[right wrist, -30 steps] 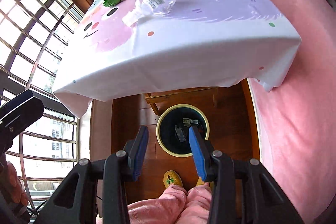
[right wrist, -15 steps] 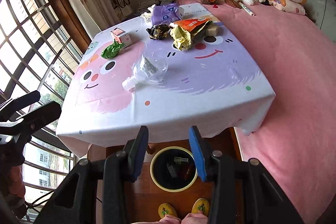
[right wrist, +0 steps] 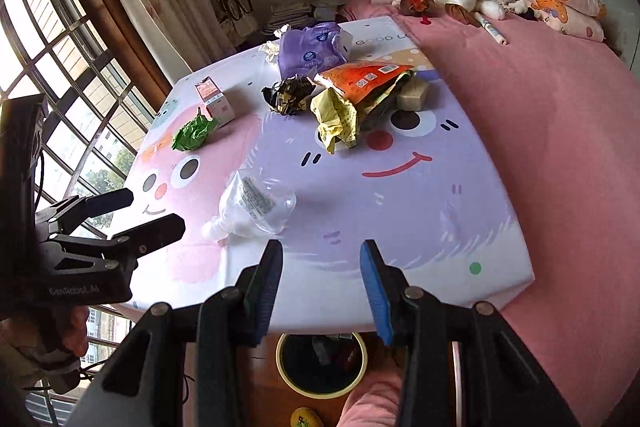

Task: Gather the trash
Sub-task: 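Grasp the plastic bottle with the left tool while the right tool grasps the yellow bag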

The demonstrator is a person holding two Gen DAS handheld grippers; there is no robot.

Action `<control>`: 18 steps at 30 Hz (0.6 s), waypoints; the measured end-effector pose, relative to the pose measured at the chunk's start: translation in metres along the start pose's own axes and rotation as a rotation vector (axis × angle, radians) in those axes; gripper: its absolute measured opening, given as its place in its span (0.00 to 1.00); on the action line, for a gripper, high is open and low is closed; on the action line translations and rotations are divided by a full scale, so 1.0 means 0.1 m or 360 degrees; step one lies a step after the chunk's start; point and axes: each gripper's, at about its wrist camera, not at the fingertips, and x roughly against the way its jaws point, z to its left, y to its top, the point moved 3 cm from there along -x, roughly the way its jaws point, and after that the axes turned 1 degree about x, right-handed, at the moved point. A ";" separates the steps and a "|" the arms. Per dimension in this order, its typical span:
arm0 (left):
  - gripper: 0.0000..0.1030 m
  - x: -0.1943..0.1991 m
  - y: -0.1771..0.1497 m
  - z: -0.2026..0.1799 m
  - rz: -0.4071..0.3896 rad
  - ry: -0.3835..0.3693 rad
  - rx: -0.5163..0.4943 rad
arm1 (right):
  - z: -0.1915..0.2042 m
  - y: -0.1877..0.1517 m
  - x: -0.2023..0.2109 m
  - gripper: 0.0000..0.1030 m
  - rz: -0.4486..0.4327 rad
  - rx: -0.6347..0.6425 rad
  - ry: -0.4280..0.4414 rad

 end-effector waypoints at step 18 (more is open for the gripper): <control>0.65 -0.94 0.33 -0.19 0.0312 -0.0015 0.0258 | -0.30 1.13 -1.24 0.50 0.0246 0.0256 0.0224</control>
